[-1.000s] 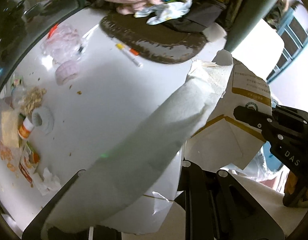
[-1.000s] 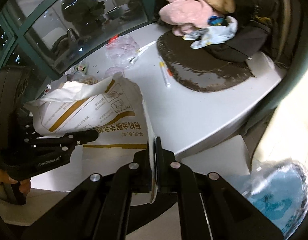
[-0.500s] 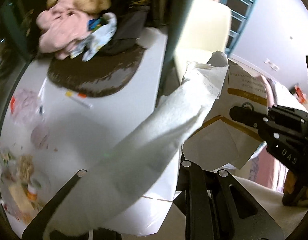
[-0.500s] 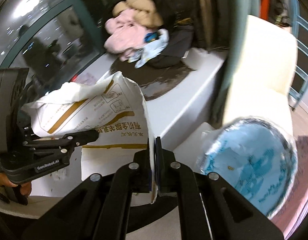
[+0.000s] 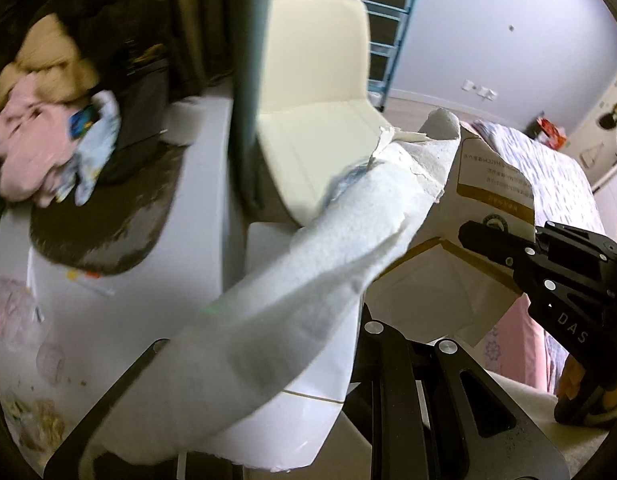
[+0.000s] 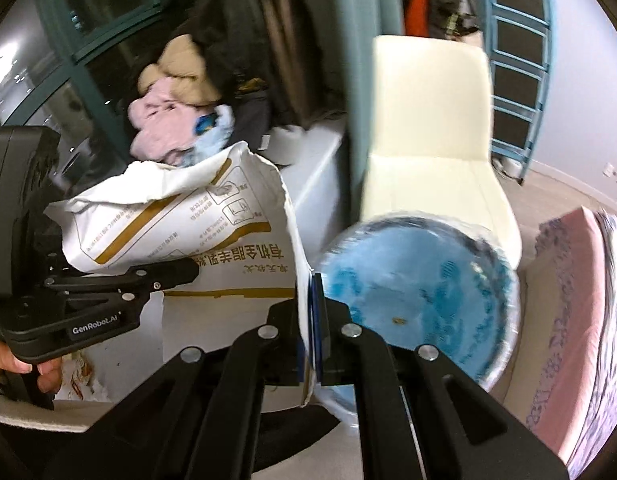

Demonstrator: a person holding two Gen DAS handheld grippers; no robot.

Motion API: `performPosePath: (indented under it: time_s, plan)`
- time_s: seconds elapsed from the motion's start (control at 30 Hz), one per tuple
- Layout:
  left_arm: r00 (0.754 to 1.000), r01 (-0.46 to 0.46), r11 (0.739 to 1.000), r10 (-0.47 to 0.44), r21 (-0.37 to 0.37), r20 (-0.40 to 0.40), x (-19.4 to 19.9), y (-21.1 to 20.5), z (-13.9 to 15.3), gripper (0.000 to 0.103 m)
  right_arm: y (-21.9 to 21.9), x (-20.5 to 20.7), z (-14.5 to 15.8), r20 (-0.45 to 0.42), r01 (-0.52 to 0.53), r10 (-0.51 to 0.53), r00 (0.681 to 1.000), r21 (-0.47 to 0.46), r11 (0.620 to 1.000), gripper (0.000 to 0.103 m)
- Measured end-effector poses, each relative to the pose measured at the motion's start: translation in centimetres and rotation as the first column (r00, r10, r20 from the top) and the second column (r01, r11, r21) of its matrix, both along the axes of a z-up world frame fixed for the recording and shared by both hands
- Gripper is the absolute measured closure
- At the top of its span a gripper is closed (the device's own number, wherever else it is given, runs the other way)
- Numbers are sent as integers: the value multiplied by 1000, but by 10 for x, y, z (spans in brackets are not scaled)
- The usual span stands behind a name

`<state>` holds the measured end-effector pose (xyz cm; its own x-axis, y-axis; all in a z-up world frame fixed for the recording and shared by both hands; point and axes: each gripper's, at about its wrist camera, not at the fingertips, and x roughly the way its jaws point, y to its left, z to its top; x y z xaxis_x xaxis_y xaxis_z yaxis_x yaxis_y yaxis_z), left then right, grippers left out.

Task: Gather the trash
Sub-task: 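Carry the paper bag with the right gripper over to the blue-lined bin, then open the right gripper to drop the paper bag into the bin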

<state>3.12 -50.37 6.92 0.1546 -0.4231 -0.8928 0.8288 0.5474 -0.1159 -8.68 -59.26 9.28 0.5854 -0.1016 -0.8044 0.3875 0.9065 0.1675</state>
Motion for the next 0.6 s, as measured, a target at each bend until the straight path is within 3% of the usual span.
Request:
performPosePath:
  time_s: [0.3, 0.5, 0.53, 0.6]
  plan:
    - [990, 140, 988, -137, 64, -41, -41, -88, -27, 84, -64, -40, -22, -75, 123, -119, 990, 44, 991, 97]
    - [983, 176, 977, -168, 122, -79, -52, -119, -50, 82, -90, -53, -41, -132, 165, -153, 979, 81, 983, 98]
    - [982, 181, 972, -171, 147, -79, -53, -125, -54, 76, -93, -54, -44, -138, 165, -152, 979, 91, 982, 98]
    - [983, 179, 970, -170, 165, -68, -54, -129, -57, 37, -97, -52, -47, -148, 169, -156, 977, 83, 982, 98]
